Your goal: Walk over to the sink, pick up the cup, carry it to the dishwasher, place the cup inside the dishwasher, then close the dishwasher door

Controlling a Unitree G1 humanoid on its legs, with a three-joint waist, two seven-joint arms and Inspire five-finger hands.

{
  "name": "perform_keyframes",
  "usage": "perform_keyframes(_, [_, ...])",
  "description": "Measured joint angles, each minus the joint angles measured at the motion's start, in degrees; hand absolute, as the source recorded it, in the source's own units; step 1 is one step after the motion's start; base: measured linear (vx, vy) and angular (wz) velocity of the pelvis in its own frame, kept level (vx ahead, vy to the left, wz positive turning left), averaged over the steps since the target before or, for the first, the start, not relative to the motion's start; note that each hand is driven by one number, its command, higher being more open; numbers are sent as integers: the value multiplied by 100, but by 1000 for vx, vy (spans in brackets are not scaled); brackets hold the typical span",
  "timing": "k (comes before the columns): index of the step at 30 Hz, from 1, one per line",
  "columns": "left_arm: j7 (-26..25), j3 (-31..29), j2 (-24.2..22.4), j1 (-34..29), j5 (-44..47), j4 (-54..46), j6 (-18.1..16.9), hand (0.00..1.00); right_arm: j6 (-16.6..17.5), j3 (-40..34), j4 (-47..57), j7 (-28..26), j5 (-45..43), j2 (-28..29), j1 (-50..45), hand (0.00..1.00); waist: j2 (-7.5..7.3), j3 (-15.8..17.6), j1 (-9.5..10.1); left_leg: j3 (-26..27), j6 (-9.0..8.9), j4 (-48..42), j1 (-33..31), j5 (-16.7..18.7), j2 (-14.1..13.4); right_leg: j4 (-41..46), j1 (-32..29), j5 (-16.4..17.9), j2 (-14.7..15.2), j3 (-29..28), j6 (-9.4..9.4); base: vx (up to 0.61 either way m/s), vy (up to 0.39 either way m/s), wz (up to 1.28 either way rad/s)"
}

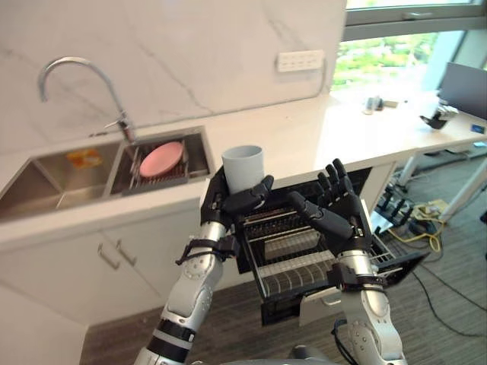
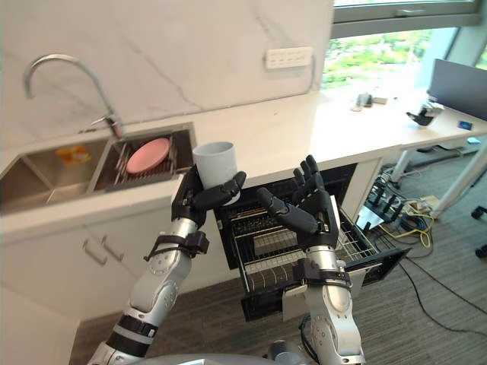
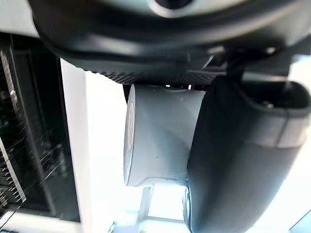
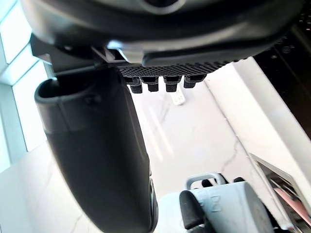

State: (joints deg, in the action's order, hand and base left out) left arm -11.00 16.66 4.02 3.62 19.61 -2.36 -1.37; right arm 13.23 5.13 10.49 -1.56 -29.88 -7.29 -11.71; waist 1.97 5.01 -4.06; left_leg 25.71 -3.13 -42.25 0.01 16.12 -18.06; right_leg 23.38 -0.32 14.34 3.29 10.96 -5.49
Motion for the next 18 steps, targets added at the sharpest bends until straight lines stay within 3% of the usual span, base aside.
perform_keyframes(1, [5, -4, 9, -64, 0, 2, -17, 0, 0, -17, -46, -49, 0, -2, 0, 100, -4, -29, 3, -254, -47, 734, -33, -28, 186, -119, 59, -89, 29, -179, 143, 398, 225, -110])
perform_keyframes(2, [7, -21, 21, -115, -3, 4, -60, 0, 1, -34, -115, -106, -1, -27, -3, 100, 0, -70, -1, -648, -233, 1839, -69, -149, 359, -249, 76, -150, 63, -419, 243, 339, 219, -103])
perform_keyframes(4, [19, -34, 35, -129, -3, 7, -104, 0, -3, -40, -205, -116, -21, -95, -23, 100, -2, -69, -33, -1110, -462, 2978, -90, -545, 355, -347, 129, -200, 116, -674, 343, 332, 226, -91])
perform_keyframes(6, [132, -29, 30, -190, -4, 25, -195, 0, -20, -80, -279, -116, -27, -150, -39, 100, 1, -70, -71, -1201, -450, 3521, -84, -1226, 316, -340, 128, -179, 246, -844, 559, 382, 339, -74])
perform_keyframes(8, [331, 53, 24, -221, -2, 42, -353, 0, -21, -225, -281, -110, -28, -218, -50, 100, 173, -157, -167, -1201, -181, 3664, -75, -2740, 320, -283, 135, 47, 373, -1046, 992, 309, 424, -58])
perform_keyframes(9, [399, 93, 56, -223, -2, 64, -405, 0, -23, -257, -319, -105, -28, -243, -51, 100, 173, -182, -205, -1180, -438, 3653, 12, -2464, 341, -257, 137, 99, 430, -1088, 1081, 212, 466, -34])
perform_keyframes(10, [529, 157, 166, -208, 3, 66, -497, 0, -24, -271, -336, -85, -29, -192, -54, 100, 39, -190, -284, -1200, -586, 3790, 169, -2207, 556, -239, 129, 153, 656, -1119, 1262, 128, 368, -16])
perform_keyframes(13, [603, 175, 414, -137, 73, 78, -529, 0, -24, -247, -336, -98, -25, -84, 10, 100, -107, -225, -296, -1014, -450, 3997, 337, -1996, 1081, -495, 86, -48, 1175, -1182, 1673, 89, 348, -32])
perform_keyframes(16, [589, 116, 406, -23, 129, 78, -524, 0, -34, -260, -436, -81, -50, -83, 53, 100, -126, -227, -262, -999, -336, 3932, 396, -1758, 1366, -632, 75, -242, 1429, -1191, 1801, 4, 220, -39])
perform_keyframes(18, [590, 124, 393, 6, 127, -16, -444, 0, -108, -266, -580, -70, -179, -16, 63, 100, -154, -208, -147, -960, -229, 3742, 416, -1352, 1437, -388, -226, -448, 1466, -1037, 1714, -33, 137, -89])
